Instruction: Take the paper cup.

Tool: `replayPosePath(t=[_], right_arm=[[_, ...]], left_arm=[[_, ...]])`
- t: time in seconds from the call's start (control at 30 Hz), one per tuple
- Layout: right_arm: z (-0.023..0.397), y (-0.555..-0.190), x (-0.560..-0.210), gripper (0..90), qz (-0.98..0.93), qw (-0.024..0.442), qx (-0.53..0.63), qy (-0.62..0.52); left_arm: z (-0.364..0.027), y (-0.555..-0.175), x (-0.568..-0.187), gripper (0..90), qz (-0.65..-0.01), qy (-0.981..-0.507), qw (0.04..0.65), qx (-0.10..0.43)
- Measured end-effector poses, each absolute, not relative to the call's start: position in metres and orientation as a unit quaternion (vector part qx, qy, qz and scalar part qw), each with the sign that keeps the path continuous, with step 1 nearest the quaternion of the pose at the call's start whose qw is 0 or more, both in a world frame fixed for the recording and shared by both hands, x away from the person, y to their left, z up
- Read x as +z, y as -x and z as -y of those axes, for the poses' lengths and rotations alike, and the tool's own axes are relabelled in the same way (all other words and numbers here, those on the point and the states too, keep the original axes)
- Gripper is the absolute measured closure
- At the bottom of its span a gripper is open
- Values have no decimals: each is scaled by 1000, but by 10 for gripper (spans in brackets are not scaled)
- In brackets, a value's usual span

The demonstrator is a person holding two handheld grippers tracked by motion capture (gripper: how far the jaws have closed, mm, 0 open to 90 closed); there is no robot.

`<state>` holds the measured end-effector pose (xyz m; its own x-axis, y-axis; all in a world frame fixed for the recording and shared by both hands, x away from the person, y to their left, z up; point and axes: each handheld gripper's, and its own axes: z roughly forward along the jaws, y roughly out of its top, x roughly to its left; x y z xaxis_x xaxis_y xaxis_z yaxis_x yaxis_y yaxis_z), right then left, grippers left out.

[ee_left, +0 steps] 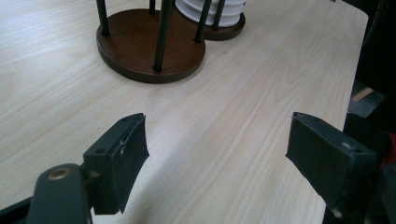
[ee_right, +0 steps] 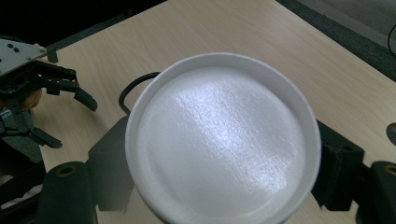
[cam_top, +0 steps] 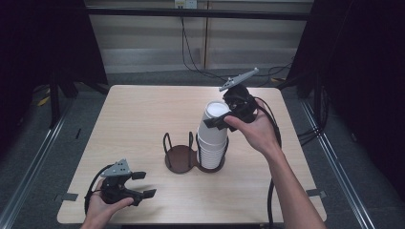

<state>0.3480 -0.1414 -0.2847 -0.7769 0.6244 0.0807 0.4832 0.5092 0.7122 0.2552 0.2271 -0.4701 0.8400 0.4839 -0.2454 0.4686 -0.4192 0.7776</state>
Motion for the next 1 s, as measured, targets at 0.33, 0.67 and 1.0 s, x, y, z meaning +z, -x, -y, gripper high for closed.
replayPosePath(t=[0.33, 0.67, 1.0], right_arm=[[152, -344, -280, 236, -845, 92, 412, -327], [163, -339, -273, 238, -826, 99, 443, -335], [170, -334, -270, 240, -809, 111, 468, -338]], left_arm=[[-227, -255, -470, 201, -283, -842, 458, 8], [-227, -255, -470, 201, -283, -843, 457, 8], [-227, -255, -470, 201, -282, -844, 457, 7]])
